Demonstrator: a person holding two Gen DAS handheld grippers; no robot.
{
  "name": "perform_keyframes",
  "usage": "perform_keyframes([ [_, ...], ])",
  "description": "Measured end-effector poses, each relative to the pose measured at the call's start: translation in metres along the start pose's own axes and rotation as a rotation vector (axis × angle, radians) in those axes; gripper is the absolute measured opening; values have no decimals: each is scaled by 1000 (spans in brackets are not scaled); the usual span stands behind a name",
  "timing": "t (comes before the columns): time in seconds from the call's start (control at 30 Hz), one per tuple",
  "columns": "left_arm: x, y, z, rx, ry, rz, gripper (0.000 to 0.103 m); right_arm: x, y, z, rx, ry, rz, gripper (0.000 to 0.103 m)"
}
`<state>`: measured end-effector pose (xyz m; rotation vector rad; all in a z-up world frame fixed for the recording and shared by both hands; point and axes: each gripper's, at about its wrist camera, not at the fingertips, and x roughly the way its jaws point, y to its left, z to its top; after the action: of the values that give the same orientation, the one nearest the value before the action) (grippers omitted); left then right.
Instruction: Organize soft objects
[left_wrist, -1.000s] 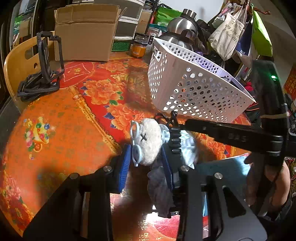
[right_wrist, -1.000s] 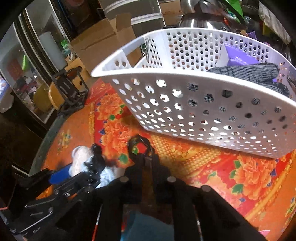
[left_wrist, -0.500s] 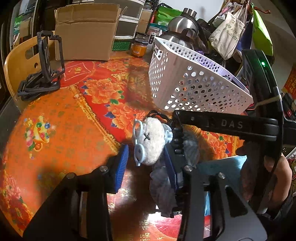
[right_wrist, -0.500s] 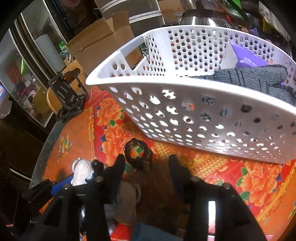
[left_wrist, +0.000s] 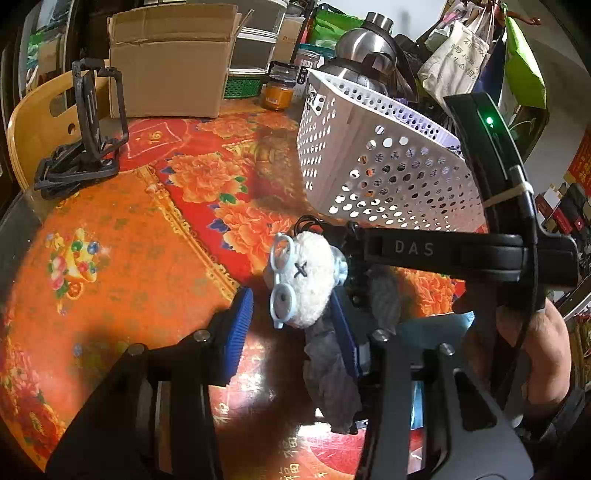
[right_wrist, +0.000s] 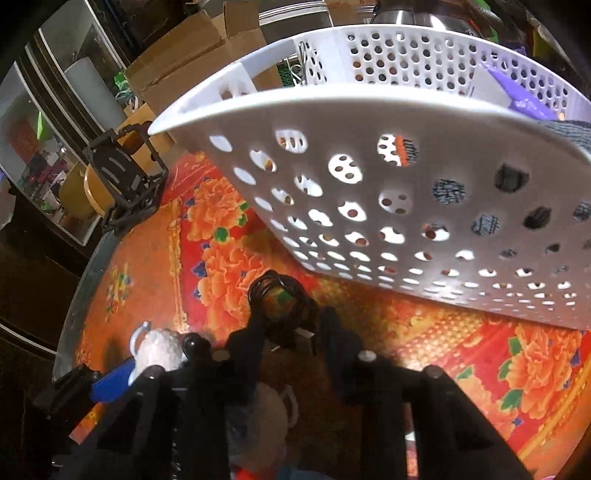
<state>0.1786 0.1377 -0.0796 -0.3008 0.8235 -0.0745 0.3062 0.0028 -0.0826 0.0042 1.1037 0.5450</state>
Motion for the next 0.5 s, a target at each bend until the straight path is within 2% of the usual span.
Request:
perform_keyframes([
  [0.23,0,0,1,-6,-8,-7,42,-6,1,-1,-13,-9,-2,19],
  [0.3,-1,-1,2,-6,-14,-16,39,-16,1,-3,-21,-32,-12,19],
  [0.37,-2,-1,2,-12,-12,-40,27,-24,-1,-6,-28,-49,-15,19],
  [0.5,-3,-5,1,-17,-14,-55,24,-45,-8,-13,-30,-88,-15,19],
])
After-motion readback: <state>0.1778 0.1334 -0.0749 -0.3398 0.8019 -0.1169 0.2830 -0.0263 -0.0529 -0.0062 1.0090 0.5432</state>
